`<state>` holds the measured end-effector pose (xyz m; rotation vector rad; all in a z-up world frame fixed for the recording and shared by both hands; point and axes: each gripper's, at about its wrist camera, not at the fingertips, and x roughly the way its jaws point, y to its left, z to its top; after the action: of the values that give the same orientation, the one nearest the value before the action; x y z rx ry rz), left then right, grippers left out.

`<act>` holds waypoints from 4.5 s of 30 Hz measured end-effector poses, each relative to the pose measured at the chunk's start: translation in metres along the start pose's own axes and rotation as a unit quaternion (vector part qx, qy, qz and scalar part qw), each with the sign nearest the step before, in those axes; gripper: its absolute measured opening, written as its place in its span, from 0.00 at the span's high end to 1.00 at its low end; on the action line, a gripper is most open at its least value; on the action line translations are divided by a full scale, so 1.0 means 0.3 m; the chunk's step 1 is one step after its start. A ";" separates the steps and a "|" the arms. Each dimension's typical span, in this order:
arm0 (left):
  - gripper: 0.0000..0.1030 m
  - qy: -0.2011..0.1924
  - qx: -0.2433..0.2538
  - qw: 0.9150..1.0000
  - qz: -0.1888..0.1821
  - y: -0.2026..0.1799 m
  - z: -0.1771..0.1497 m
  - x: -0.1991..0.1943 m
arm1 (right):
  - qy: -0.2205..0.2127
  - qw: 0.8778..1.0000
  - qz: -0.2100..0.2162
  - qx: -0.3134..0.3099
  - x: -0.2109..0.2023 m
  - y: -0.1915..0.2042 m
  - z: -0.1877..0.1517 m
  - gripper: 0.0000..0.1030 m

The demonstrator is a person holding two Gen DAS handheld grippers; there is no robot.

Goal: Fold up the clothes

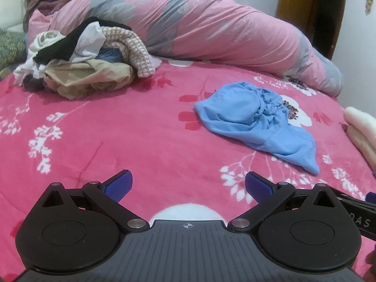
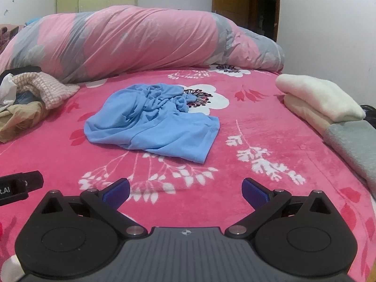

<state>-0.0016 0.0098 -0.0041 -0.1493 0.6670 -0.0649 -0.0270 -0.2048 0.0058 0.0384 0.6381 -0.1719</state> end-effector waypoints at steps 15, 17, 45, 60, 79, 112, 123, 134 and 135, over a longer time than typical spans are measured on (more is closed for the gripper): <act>0.00 -0.002 0.050 0.999 0.007 -0.046 -0.029 -0.027 | 0.005 1.000 0.003 0.004 -0.001 -0.004 -0.009 0.00; 0.00 -0.005 0.059 0.998 0.005 -0.054 -0.029 -0.030 | 0.004 1.000 0.003 0.003 -0.004 -0.002 -0.010 0.00; 0.00 0.018 0.034 0.999 0.006 -0.023 -0.020 -0.004 | 0.004 1.000 0.003 -0.005 0.002 0.021 -0.003 0.00; 0.00 0.006 0.021 1.000 -0.014 -0.014 -0.008 0.021 | 0.010 1.000 0.014 0.001 0.047 0.019 -0.001 0.00; 0.00 -0.070 0.158 0.983 -0.059 -0.193 0.109 0.194 | -0.058 0.996 0.073 -0.018 0.218 -0.173 0.126 0.00; 0.99 -0.092 0.190 0.968 -0.137 -0.210 0.080 0.201 | -0.034 0.938 0.326 0.113 0.197 -0.261 0.167 0.97; 0.99 -0.081 0.115 0.986 -0.093 0.048 0.006 -0.015 | 0.063 0.876 0.476 0.044 0.033 -0.042 -0.034 0.97; 0.62 -0.031 0.068 0.993 -0.096 0.165 0.005 0.055 | 0.113 0.910 0.398 -0.007 0.020 -0.144 -0.054 0.41; 0.59 -0.036 0.061 0.992 -0.100 0.169 0.012 0.057 | 0.102 0.913 0.396 0.003 0.025 -0.176 -0.032 0.38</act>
<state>0.0148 0.0584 -0.0198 -0.1003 0.5728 -0.2914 -0.0359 -0.2571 -0.0055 0.3204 0.7851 0.6255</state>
